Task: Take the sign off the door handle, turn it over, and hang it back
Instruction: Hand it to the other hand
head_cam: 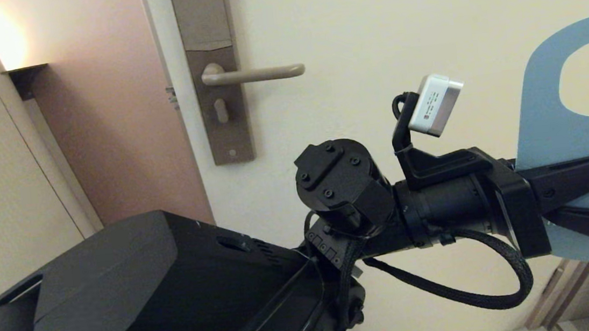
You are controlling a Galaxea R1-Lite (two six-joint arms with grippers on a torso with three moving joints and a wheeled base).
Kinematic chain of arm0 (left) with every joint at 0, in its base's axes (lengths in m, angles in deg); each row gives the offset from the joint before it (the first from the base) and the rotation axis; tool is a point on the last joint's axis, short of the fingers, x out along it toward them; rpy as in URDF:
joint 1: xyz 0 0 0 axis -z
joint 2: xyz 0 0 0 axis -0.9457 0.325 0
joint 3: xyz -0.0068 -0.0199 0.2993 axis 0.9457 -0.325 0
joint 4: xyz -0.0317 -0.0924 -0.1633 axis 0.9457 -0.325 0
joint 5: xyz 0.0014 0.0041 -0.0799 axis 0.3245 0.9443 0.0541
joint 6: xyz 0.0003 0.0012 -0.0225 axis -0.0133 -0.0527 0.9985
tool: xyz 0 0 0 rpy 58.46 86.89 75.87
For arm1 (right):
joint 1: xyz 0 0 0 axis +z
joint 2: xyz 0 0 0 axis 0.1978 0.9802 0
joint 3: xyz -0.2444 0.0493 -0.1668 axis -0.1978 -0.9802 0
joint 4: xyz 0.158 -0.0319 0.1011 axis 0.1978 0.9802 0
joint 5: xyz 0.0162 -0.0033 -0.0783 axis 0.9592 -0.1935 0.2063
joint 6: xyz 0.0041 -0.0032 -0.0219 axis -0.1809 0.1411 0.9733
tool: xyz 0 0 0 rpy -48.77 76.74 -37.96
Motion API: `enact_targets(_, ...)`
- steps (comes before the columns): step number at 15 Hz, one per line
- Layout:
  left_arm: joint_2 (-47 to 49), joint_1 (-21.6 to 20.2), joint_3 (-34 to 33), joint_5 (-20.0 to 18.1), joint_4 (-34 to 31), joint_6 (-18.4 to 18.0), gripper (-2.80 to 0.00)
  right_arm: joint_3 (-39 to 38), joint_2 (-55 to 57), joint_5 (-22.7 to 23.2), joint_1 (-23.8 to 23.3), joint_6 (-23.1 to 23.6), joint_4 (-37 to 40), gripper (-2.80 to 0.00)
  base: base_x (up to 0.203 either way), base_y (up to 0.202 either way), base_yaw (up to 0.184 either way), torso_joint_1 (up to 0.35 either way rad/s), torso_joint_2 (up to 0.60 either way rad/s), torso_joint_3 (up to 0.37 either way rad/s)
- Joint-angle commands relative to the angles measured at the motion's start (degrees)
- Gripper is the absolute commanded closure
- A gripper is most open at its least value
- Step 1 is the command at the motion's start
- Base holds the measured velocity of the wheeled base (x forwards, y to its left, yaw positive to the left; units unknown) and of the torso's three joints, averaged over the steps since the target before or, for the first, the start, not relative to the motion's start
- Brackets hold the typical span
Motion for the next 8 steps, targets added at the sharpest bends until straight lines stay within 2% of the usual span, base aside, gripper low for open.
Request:
enact_targets(1,0.15,0.0,0.01,-0.06,0.72,0.22,0.0,-0.04,-0.03,0.43,0.03,0.04,-0.15,0.0,0.0,0.0,0.0,0.0,0.0,0.0)
enact_targets(7,0.24,0.0,-0.15,-0.06,0.98,0.13,0.0,-0.13,-0.12,0.43,0.03,0.04,-0.15,0.0,0.0,0.0,0.0,0.0,0.0,0.0)
enact_targets(8,0.26,0.0,-0.08,-0.06,0.98,0.12,-2.8,-0.13,-0.12,0.43,0.03,0.04,-0.15,0.0,0.0,0.0,0.0,0.0,0.0,0.0)
